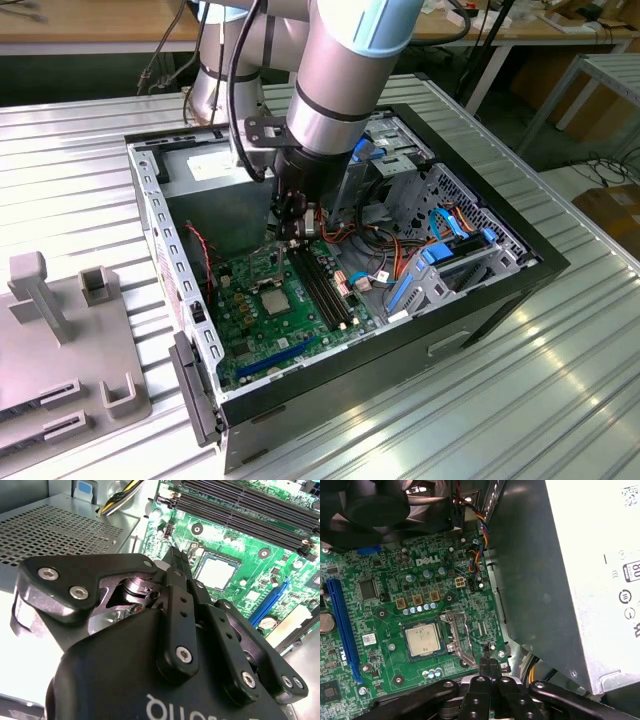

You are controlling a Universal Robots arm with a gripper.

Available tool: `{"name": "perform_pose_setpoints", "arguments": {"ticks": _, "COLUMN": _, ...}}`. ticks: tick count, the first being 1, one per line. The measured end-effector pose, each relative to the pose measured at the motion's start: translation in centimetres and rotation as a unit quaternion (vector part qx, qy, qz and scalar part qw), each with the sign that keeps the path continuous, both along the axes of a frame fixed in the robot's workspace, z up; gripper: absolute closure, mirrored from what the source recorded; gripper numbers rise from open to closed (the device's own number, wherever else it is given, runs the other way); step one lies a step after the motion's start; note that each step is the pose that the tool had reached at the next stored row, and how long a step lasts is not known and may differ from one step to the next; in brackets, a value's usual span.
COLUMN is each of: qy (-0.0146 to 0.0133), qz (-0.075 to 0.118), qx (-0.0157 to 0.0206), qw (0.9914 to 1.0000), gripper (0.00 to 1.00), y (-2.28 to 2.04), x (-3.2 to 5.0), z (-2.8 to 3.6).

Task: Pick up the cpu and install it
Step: 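Close the cpu cover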

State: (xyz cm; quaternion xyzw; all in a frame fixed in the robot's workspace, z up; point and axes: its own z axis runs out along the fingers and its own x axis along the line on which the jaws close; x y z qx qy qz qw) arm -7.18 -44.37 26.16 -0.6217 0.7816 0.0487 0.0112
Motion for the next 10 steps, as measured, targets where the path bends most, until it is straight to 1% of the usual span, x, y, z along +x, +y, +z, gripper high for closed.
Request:
{"name": "perform_pose_setpoints", "arguments": {"ticks": 3, "qy": -0.0003, "qz": 0.002, "qx": 0.0000, "qw": 1.00000, "gripper": 0.89, "y": 0.00, "x": 0.00, "z": 0.00}}
{"name": "perform_pose_setpoints", "arguments": {"ticks": 4, "qy": -0.0007, "qz": 0.012, "qx": 0.0000, "qw": 0.99993, "gripper": 0.89, "y": -0.39, "x": -0.09, "z": 0.00}}
{"name": "perform_pose_setpoints", "arguments": {"ticks": 5, "qy": -0.0007, "qz": 0.023, "qx": 0.0000, "qw": 0.99972, "gripper": 0.89, "y": -0.91, "x": -0.11, "z": 0.00}}
{"name": "perform_pose_setpoints", "arguments": {"ticks": 6, "qy": -0.0008, "qz": 0.026, "qx": 0.0000, "qw": 0.99966, "gripper": 0.89, "y": -0.98, "x": -0.11, "z": 0.00}}
{"name": "perform_pose_setpoints", "arguments": {"ticks": 10, "qy": -0.0007, "qz": 0.026, "qx": 0.0000, "qw": 0.99966, "gripper": 0.89, "y": -1.02, "x": -0.11, "z": 0.00}}
